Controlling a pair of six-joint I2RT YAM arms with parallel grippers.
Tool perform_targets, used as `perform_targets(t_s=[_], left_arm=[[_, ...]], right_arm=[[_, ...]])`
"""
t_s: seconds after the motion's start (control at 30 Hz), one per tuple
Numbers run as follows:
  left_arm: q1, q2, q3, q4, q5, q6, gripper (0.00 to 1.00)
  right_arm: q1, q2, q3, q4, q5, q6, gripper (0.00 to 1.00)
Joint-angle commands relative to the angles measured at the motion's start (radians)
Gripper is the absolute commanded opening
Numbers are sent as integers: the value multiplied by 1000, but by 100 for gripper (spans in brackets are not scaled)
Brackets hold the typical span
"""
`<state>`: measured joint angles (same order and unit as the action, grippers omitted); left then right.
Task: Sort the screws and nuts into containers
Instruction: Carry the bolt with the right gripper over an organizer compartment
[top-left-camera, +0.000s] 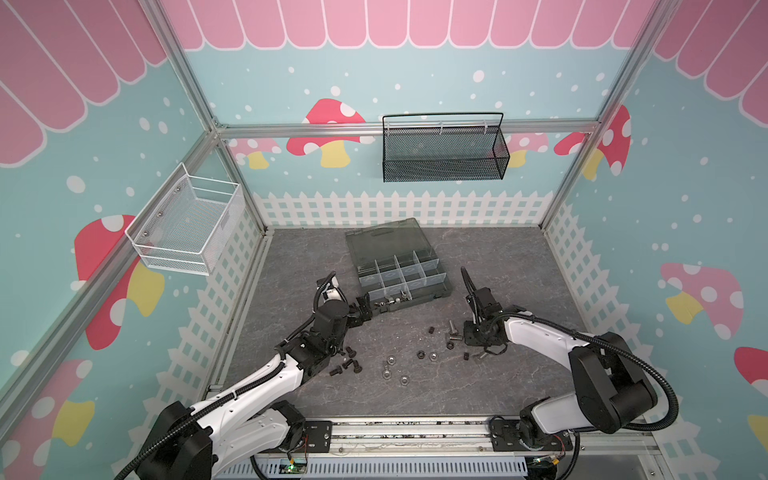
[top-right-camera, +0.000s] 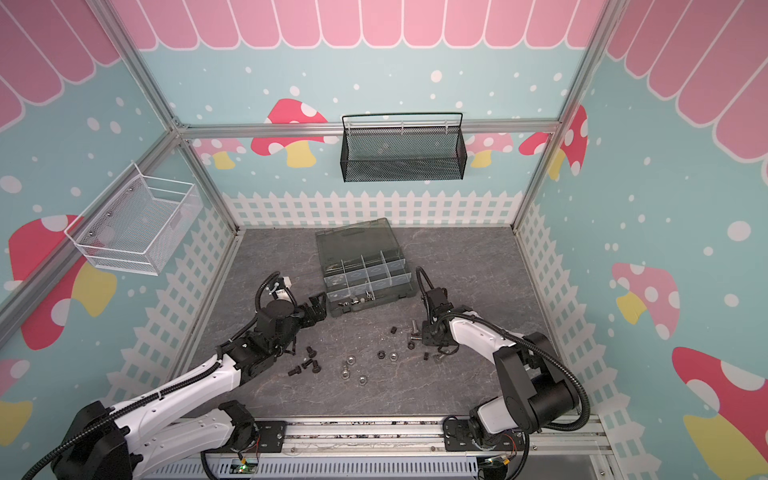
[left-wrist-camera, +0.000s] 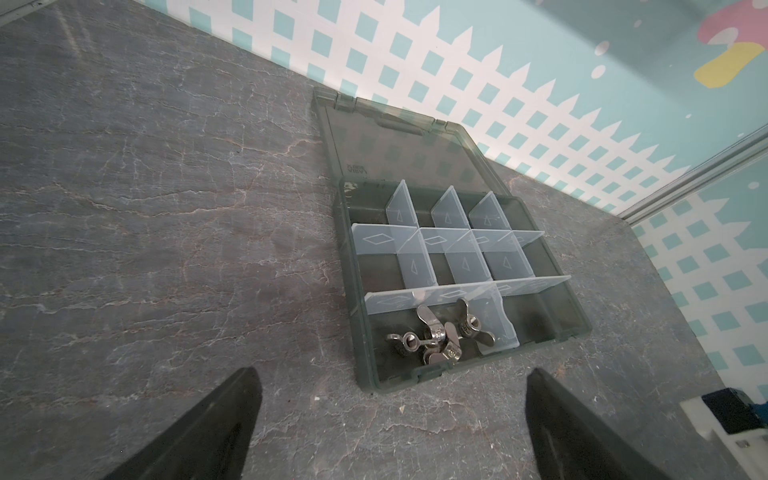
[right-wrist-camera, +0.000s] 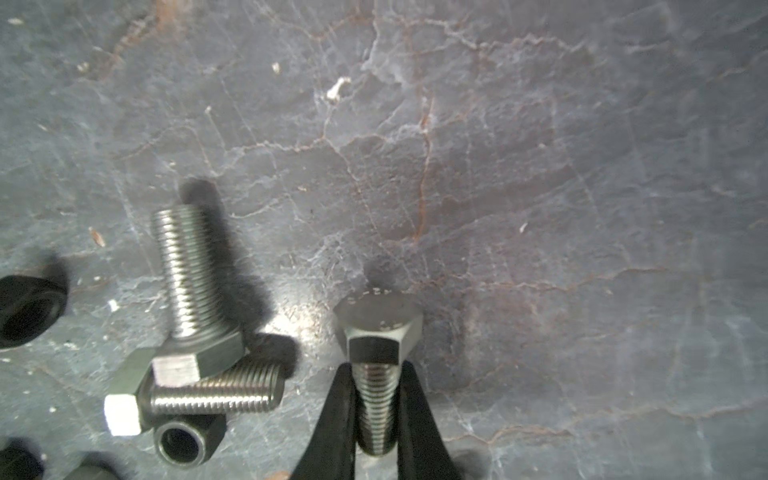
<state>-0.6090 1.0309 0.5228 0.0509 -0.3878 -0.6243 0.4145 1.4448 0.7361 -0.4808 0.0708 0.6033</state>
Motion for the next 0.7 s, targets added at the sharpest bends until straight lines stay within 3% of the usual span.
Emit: perform_targets(t_s=[0.0,0.27,0.67], left_arm=[[7,-14,-19,28,-17,-4,99],[6,-11,-18,39,34,23,100],[8,-10,-30,31,58,6,99]], right_arm=[[9,-61,55,-9,31,32,0],[8,-109,84,181,-84,102,0],[9,41,193,429,-224,194,0]])
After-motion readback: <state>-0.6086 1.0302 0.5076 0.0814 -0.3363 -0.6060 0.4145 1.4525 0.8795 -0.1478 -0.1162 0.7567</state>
